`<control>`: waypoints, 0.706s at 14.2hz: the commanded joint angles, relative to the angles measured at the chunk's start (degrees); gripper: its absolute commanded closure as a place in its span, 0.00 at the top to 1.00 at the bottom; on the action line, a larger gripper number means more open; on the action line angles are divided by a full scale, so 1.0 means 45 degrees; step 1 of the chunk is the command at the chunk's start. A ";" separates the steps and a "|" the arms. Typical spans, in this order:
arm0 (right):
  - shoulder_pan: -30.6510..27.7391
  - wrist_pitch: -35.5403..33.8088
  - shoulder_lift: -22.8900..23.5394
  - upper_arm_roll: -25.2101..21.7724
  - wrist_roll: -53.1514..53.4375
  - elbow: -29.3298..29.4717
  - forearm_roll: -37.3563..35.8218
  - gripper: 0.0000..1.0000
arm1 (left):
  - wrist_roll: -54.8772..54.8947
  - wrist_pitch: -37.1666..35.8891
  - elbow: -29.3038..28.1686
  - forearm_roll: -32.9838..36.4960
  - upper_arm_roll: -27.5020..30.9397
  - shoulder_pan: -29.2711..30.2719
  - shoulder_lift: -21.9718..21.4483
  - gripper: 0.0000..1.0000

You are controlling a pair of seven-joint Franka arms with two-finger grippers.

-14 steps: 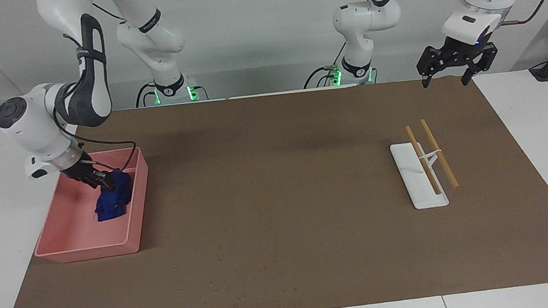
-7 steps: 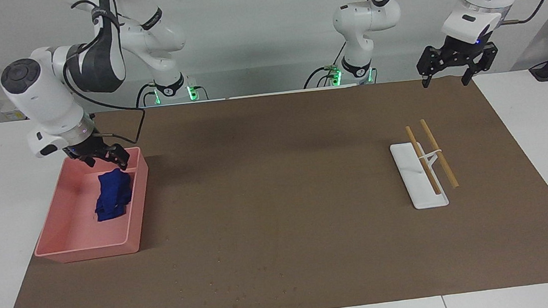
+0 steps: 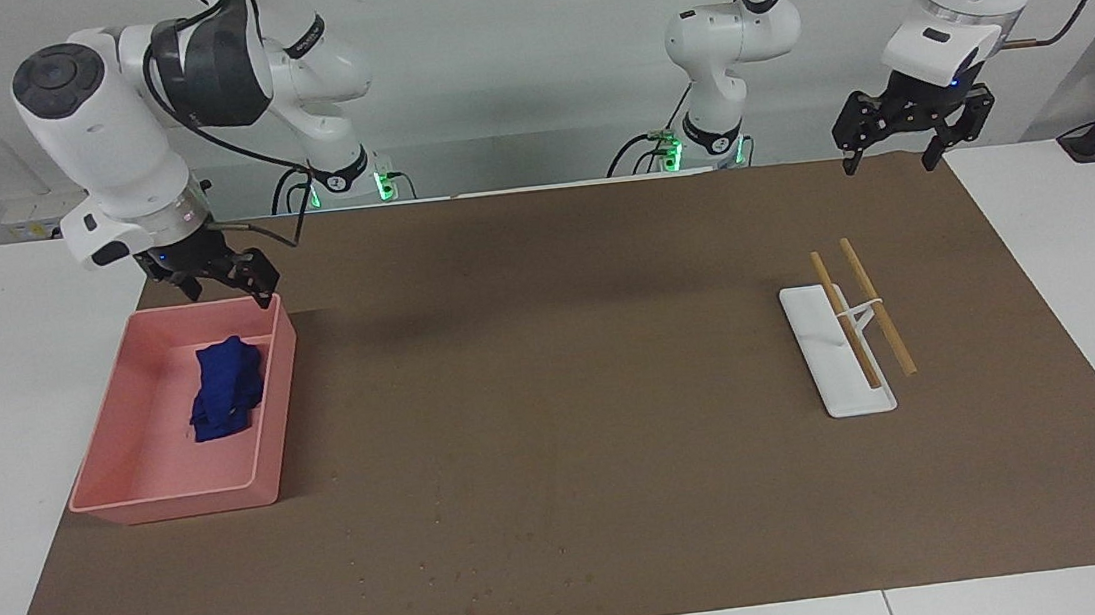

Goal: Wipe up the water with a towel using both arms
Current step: 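Release the towel and raise the right gripper out of the bin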

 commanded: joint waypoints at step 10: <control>0.0123 -0.1345 -0.0513 0.0032 0.0394 0.0968 0.0450 1.00 | -0.0069 0.0276 0.0217 -0.0615 0.0148 0.0001 -0.0008 1.00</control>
